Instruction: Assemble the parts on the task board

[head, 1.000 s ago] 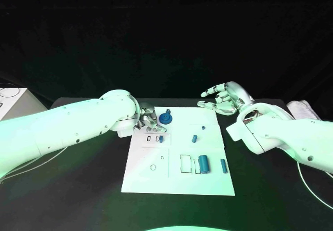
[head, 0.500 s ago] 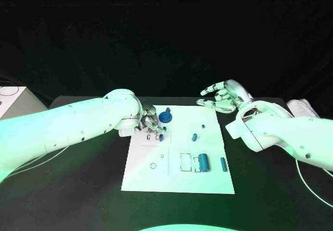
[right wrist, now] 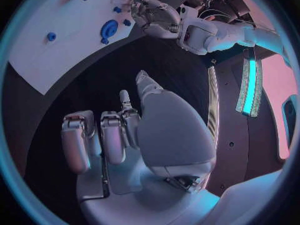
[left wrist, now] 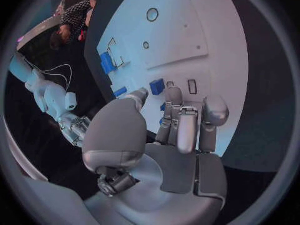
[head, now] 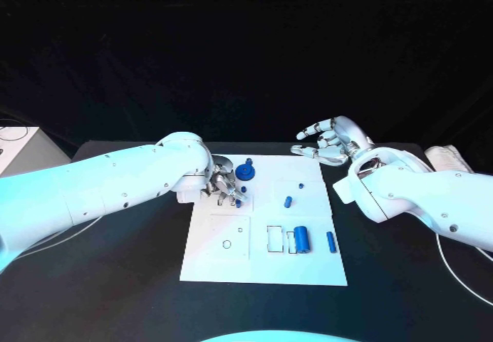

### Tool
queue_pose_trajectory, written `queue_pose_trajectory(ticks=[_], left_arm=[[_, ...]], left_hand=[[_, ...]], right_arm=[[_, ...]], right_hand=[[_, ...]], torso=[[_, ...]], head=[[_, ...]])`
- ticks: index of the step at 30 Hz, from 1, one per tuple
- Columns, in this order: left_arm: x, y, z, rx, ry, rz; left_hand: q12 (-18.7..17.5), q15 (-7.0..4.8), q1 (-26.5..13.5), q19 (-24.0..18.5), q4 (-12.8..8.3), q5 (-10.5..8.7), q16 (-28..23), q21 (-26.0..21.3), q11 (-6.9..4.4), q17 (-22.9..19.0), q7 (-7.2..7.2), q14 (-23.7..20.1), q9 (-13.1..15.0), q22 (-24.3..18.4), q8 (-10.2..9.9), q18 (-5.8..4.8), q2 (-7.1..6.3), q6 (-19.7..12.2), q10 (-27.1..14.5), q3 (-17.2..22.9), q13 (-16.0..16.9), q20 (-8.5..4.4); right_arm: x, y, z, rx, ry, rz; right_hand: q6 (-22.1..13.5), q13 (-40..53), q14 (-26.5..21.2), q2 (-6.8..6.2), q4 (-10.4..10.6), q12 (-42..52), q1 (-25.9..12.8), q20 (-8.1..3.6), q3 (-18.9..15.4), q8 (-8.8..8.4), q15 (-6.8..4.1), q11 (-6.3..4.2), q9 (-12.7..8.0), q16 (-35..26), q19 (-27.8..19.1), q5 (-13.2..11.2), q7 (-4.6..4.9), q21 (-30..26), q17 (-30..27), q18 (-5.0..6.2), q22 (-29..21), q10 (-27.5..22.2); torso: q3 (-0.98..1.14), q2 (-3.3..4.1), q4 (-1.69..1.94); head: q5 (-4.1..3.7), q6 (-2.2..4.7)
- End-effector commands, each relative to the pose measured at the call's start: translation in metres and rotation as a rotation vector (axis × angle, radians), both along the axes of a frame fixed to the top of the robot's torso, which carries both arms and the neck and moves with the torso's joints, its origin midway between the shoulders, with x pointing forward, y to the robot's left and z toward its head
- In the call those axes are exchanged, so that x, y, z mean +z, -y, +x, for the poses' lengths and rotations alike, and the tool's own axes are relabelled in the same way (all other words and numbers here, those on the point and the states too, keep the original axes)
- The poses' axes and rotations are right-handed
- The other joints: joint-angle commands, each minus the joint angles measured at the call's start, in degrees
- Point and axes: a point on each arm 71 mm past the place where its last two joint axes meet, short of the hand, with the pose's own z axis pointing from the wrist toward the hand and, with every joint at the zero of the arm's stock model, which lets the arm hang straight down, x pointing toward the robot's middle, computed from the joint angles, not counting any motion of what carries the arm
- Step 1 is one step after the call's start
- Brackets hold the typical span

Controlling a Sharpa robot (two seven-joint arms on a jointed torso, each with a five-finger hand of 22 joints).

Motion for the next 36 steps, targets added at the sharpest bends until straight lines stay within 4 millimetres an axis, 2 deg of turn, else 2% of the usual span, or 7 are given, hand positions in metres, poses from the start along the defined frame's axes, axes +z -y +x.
queue_pose_trajectory(ticks=[1, 5, 11, 18, 23, 34, 36], left_arm=[[-0.0012, 0.0041, -0.0025, -0.016, -0.032, -0.007], [-0.0018, 0.0049, -0.0032, -0.019, -0.035, -0.009], [-0.0025, 0.003, -0.0023, -0.012, -0.037, -0.009], [-0.0029, 0.0018, -0.0016, -0.003, -0.045, -0.019], [-0.0033, 0.0032, -0.0024, -0.008, -0.053, -0.025], [-0.0039, 0.0006, -0.0016, 0.008, -0.061, -0.042], [-0.0038, -0.0002, -0.0016, 0.012, -0.061, -0.048]], left_hand=[[0.2, -0.23, 0.1, 0.6, -0.1, 0.07, 0.2, 0.3, -0.03, 4.7, -0.2, 0.8, 0.1, 0.1, 0.3, -1.07, 0.48, -0.4, -0.2, -0.1, 0.1, 0.02], [0.3, -0.23, 0.2, 0.5, -0.1, 0.08, 0.3, 0.3, -0.04, 4.7, -0.2, 0.8, 0.2, 0.1, 0.3, -1.06, 0.52, -0.4, -0.2, -0.1, 0.1, 0.03], [0.4, -0.28, 1.1, 0.5, -0.2, 0.12, 0.3, 0.4, -0.11, 4.8, -0.27, 0.8, 0.6, 0.2, 0.4, -1.08, 0.91, -0.4, -0.2, 0.2, 0.2, 0.02], [0.7, -0.54, 5.3, 0.5, -0.3, 0.19, 0.6, 0.7, -0.44, 5.0, -0.63, 0.9, 2.3, 0.6, 0.6, -1.1, 2.94, -0.5, -0.2, 3.0, 0.4, -0.12], [0.3, -0.6, 7.3, 0.5, -0.4, 0.12, 0.5, 0.8, -0.5, 4.8, -0.67, 0.8, 2.9, 0.7, 0.5, -1.12, 2.59, -0.7, -0.5, 4.4, 0.0, -0.19], [0.2, -0.81, 10.4, 0.6, -0.5, 0.18, 1.0, 1.0, -0.78, 5.6, -0.96, 1.2, 4.1, 1.1, 0.3, -1.18, 2.75, -0.4, 0.0, 8.5, -0.1, -0.36], [0.0, -0.93, 11.7, 0.6, -0.6, 0.2, 1.0, 1.1, -0.87, 5.6, -1.04, 1.2, 4.6, 1.1, 0.2, -1.17, 2.51, -0.4, 0.2, 10.7, -0.2, -0.47]], right_arm=[[0.0003, -0.0018, 0.0002, 0.011, 0.005, -0.011], [0.0001, -0.0022, 0.0005, 0.011, 0.003, -0.011], [-0.0002, -0.0024, 0.0007, 0.011, 0.0, -0.012], [-0.0004, -0.0028, 0.001, 0.012, -0.001, -0.013], [-0.0006, -0.0039, 0.0017, 0.013, -0.002, -0.013], [-0.0008, -0.0051, 0.0019, 0.016, -0.005, -0.014], [-0.0009, -0.005, 0.002, 0.017, -0.005, -0.014]], right_hand=[[0.1, 7.7, 6.0, 0.24, 0.3, -0.3, -0.3, 0.31, 0.1, 0.3, 0.21, 0.08, 0.0, 0.2, 6.0, 0.1, -0.01, 0.3, 14.9, -0.83, 15.1, -0.3], [0.1, 7.7, 6.0, 0.24, 0.3, -0.3, -0.3, 0.31, 0.1, 0.3, 0.21, 0.08, 0.0, 0.2, 6.0, 0.1, -0.01, 0.3, 14.9, -0.83, 15.1, -0.3], [0.1, 7.7, 6.0, 0.26, 0.3, -0.3, -0.3, 0.3, 0.2, 0.33, 0.21, 0.07, 0.0, 0.1, 6.0, 0.1, -0.01, 0.3, 14.8, -0.83, 15.1, -0.3], [0.1, 7.6, 6.0, 0.29, 0.3, -0.3, -0.2, 0.3, 0.2, 0.34, 0.2, 0.07, 0.0, 0.1, 6.0, 0.1, -0.02, 0.3, 14.8, -0.83, 15.1, -0.3], [0.1, 7.6, 6.0, 0.29, 0.3, -0.3, -0.2, 0.3, 0.2, 0.34, 0.2, 0.07, 0.0, 0.1, 6.0, 0.1, -0.02, 0.3, 14.8, -0.83, 15.1, -0.3], [0.1, 7.7, 6.0, 0.34, 0.3, -0.3, -0.2, 0.29, 0.3, 0.39, 0.19, 0.06, 0.0, 0.0, 6.0, 0.1, -0.03, 0.3, 14.6, -0.83, 15.1, -0.3], [0.1, 7.7, 6.0, 0.34, 0.3, -0.3, -0.2, 0.29, 0.3, 0.39, 0.19, 0.06, 0.0, 0.0, 6.0, 0.1, -0.03, 0.3, 14.6, -0.83, 15.1, -0.3]], torso=[[-0.01, 0.01, -0.02], [0.0, -0.01, -0.01], [0.03, 0.05, 0.01], [0.03, 0.02, -0.05], [0.03, 0.0, -0.07], [0.03, 0.05, -0.01], [0.02, 0.05, -0.01]], head=[[0.0, -0.07], [-0.26, -0.17], [-0.16, -0.12], [-0.13, -0.26], [-0.17, -0.26], [-0.14, -0.36], [-0.12, -0.41]])
